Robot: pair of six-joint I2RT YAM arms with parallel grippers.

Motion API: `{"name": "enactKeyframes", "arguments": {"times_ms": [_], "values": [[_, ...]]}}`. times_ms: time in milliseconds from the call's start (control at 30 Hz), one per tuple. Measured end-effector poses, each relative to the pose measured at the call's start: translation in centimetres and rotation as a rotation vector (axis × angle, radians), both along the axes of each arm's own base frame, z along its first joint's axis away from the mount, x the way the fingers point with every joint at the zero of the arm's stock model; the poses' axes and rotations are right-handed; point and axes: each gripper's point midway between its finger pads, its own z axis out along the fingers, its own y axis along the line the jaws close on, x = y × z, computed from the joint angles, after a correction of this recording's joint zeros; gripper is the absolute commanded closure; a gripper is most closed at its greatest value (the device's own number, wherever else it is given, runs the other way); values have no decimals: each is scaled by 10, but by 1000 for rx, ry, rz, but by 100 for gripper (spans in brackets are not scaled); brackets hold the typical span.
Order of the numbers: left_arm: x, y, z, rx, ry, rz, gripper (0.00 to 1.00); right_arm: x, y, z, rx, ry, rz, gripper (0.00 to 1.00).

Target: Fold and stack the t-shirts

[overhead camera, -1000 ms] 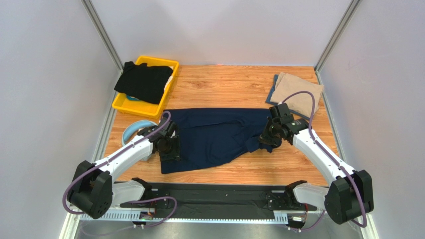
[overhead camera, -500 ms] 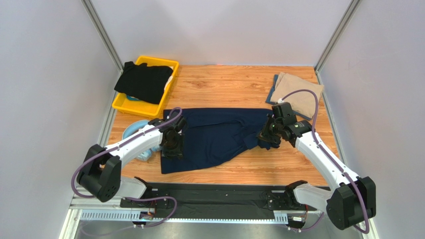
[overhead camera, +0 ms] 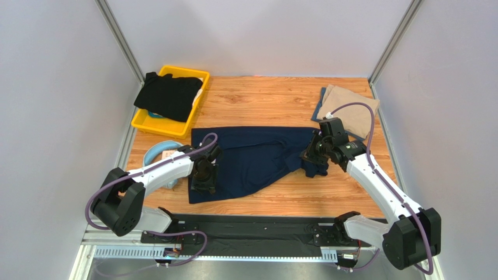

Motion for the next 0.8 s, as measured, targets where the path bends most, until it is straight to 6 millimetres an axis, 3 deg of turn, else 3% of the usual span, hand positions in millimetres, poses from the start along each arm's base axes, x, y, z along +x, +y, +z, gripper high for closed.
{"name": "enactKeyframes", "arguments": {"times_ms": [267, 800], "values": [[-5, -1, -7, 2, 0, -15, 47, 3, -1, -25, -42, 88, -1, 100], [2, -8, -8, -23, -30, -25, 47, 0, -4, -17, -29, 69, -34, 100]]}}
